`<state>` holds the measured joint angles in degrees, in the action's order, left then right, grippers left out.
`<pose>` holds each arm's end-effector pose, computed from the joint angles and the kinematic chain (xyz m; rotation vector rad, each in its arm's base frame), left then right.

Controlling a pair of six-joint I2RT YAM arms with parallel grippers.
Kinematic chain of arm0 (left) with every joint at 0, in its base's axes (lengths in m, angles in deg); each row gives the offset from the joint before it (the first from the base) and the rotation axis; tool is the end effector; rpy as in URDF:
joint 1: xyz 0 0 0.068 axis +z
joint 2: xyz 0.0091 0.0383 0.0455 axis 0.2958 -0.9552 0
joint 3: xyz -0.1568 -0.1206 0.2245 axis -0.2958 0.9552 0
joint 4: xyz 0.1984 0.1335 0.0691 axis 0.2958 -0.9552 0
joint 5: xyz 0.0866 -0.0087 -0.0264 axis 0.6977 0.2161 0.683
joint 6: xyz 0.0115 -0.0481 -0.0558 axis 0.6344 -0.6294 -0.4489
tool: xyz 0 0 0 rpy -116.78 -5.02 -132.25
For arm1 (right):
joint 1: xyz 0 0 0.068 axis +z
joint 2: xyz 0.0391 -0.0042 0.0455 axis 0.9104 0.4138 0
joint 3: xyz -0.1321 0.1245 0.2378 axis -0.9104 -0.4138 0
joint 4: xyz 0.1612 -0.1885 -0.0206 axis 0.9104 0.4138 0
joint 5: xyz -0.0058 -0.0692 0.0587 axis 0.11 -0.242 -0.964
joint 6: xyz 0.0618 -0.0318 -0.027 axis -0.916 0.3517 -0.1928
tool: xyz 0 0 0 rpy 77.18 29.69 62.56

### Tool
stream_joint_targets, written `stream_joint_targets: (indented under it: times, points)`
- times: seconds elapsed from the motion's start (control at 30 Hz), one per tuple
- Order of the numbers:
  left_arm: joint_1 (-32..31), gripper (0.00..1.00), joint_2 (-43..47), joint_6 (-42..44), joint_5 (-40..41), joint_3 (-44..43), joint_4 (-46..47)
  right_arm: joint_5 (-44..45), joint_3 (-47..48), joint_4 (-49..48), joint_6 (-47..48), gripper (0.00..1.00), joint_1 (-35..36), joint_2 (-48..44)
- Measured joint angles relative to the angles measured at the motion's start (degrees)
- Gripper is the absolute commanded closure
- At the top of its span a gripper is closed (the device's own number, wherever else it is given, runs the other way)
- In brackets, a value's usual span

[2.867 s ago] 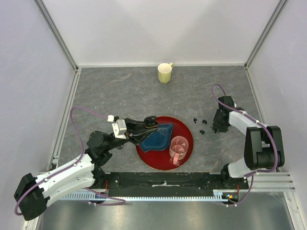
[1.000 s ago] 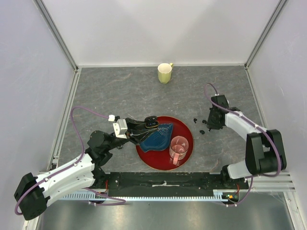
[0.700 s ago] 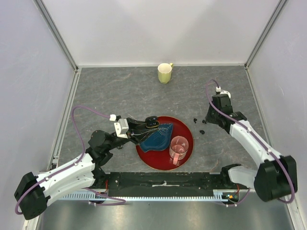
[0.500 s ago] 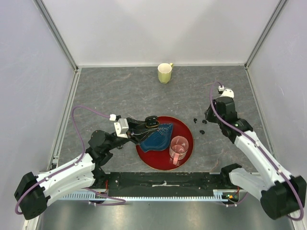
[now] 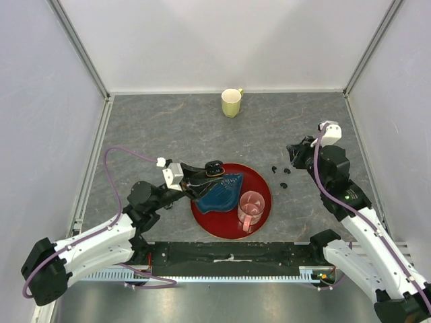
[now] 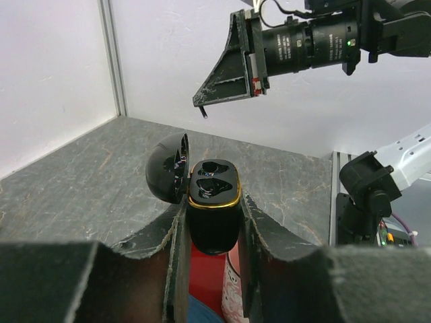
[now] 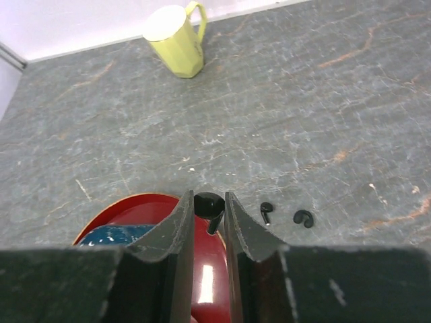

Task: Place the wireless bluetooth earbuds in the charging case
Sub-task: Pick up the earbud from the center of the board, then place the earbud in the charging case.

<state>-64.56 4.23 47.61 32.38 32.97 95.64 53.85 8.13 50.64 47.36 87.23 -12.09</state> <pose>0.1048 -0.1448 0.3197 0.7278 1.0926 -1.0390 0.1599 0.0514 0.3387 0.1504 1.8392 0.3834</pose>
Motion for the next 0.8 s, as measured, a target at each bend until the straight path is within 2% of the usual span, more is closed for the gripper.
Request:
stream_joint_targets:
  times: [0.8]
  points:
    - [0.00, 0.98, -4.15, -0.20, 0.11, -0.02, 2.21, -19.37, 3.82, -16.06, -1.11, 1.00, 4.81, -0.33]
